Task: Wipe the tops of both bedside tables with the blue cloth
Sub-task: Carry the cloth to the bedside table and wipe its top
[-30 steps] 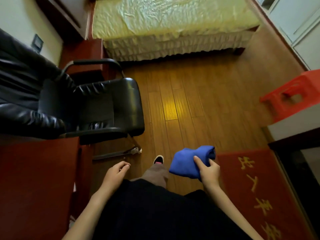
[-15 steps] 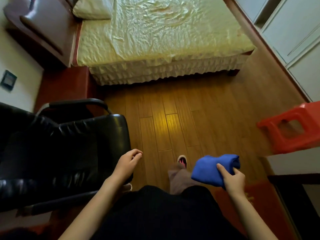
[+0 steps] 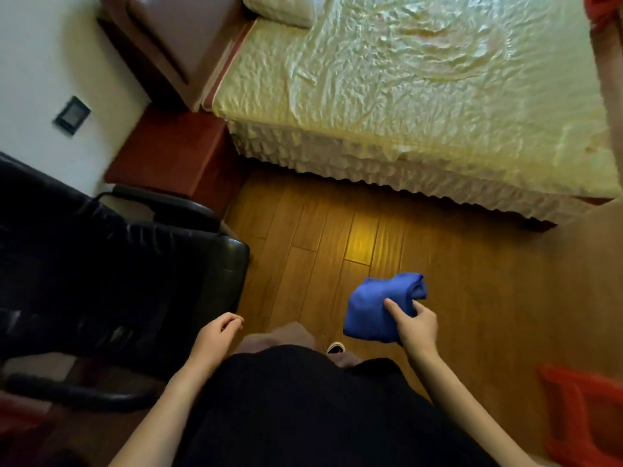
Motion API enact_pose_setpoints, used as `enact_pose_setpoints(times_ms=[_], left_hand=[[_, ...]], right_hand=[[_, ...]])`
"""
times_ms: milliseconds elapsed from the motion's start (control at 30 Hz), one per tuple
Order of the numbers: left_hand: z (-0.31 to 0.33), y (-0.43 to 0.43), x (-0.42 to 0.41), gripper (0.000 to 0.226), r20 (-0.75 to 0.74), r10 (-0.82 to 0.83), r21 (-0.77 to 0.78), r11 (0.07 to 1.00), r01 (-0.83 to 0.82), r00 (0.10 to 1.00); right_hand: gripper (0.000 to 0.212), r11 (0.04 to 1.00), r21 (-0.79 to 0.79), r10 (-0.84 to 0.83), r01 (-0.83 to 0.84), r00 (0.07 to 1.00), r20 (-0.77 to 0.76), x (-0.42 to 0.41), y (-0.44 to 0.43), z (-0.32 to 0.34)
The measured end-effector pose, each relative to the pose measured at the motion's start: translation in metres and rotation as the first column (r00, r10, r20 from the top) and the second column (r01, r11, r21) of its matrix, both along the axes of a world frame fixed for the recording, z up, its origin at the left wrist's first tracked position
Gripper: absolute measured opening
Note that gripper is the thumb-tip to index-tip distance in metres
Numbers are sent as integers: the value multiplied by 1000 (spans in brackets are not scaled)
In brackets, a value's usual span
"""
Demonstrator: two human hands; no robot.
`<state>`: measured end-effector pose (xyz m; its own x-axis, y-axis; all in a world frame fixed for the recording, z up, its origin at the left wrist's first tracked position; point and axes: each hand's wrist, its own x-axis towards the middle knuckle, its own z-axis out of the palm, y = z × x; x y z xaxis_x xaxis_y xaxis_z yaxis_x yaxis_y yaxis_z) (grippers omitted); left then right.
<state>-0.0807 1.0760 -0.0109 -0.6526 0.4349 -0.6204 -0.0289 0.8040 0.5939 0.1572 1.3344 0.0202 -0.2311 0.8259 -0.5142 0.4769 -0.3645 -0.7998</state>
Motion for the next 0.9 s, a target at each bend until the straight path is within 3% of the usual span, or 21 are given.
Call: enact_pose_setpoints(times_ms=[167,367,767,900], left_hand=[[-7,39,-18,21,19,205,-7,979,-205,979],[-28,117,-83,23,51,331,21,943,-332,942],[15,316,-272,28,-2,264,148,954,-261,965],[15,351,-314,29,9,323,132,938,-322,946]], right_hand=[[8,984,-14,175,-176,983,-48,-85,67,-8],[14,928,-3,372,-373,927,-41,-191,147,-24],[11,880,75,463,-469,882,90,-381,350,3],[16,839,95,523,-536,842,132,-452,405,-1]])
